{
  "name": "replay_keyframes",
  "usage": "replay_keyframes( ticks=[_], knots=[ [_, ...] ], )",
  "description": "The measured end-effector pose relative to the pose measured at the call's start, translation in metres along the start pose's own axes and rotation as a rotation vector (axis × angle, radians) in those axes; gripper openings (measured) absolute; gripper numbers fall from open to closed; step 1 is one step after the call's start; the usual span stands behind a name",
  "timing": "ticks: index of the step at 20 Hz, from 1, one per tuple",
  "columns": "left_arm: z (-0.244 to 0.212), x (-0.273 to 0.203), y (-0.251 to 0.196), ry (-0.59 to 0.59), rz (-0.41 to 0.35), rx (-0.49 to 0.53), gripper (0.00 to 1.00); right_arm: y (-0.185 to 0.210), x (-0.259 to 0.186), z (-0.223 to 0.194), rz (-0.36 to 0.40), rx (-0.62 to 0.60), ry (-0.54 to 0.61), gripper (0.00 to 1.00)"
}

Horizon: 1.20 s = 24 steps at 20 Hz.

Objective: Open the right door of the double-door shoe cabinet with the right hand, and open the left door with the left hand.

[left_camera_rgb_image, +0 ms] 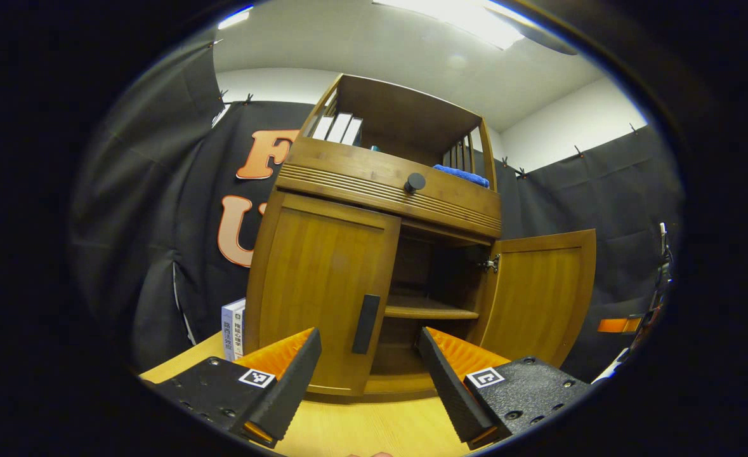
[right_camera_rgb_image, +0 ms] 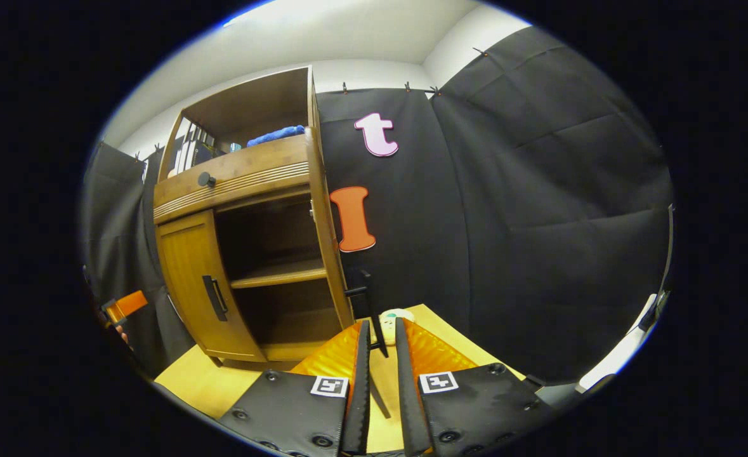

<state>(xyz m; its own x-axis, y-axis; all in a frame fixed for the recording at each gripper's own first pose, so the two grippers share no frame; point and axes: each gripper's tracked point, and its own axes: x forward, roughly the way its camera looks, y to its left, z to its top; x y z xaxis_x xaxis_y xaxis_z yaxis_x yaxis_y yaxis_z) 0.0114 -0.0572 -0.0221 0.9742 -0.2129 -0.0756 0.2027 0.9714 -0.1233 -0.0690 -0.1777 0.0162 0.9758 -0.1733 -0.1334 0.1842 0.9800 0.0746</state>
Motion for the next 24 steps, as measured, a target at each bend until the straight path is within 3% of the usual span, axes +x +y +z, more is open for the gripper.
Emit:
replay_keyframes(
  ticks=[4, 5, 8, 9, 11, 14, 17, 21, 23, 24],
  knots=[
    [-0.004, 0.02, -0.006, 0.011, -0.019, -0.001, 0.92, 0.03, -0.006, -0.004, 0.014, 0.003, -0.005, 0.28],
    [-0.006, 0.026, -0.002, 0.013, -0.01, 0.01, 0.98, 0.041, -0.005, -0.004, 0.026, -0.006, -0.01, 0.16],
    [-0.008, 0.044, 0.003, 0.003, -0.004, 0.037, 0.95, 0.064, 0.002, -0.015, 0.062, -0.016, 0.011, 0.16],
    [-0.01, 0.049, 0.006, 0.004, -0.001, 0.047, 0.95, 0.069, 0.004, -0.019, 0.069, -0.015, 0.015, 0.39],
    [-0.016, 0.056, 0.012, 0.012, 0.007, 0.055, 0.94, 0.079, 0.005, -0.019, 0.084, -0.008, 0.001, 0.41],
    [-0.027, 0.074, 0.013, 0.029, 0.005, 0.073, 0.91, 0.096, 0.008, -0.021, 0.12, -0.005, -0.007, 0.69],
    [-0.043, 0.098, 0.01, 0.079, -0.024, 0.024, 0.94, 0.107, 0.005, -0.019, 0.141, -0.039, -0.021, 0.98],
    [-0.054, 0.141, 0.022, 0.098, 0.003, 0.04, 0.94, 0.124, 0.0, -0.015, 0.174, -0.106, -0.049, 0.97],
    [-0.06, 0.163, 0.025, 0.11, 0.023, 0.05, 0.92, 0.132, -0.004, -0.014, 0.184, -0.086, -0.062, 1.0],
    [-0.063, 0.171, 0.024, 0.111, 0.023, 0.046, 0.95, 0.138, -0.007, -0.018, 0.196, -0.067, -0.061, 0.97]
  ],
)
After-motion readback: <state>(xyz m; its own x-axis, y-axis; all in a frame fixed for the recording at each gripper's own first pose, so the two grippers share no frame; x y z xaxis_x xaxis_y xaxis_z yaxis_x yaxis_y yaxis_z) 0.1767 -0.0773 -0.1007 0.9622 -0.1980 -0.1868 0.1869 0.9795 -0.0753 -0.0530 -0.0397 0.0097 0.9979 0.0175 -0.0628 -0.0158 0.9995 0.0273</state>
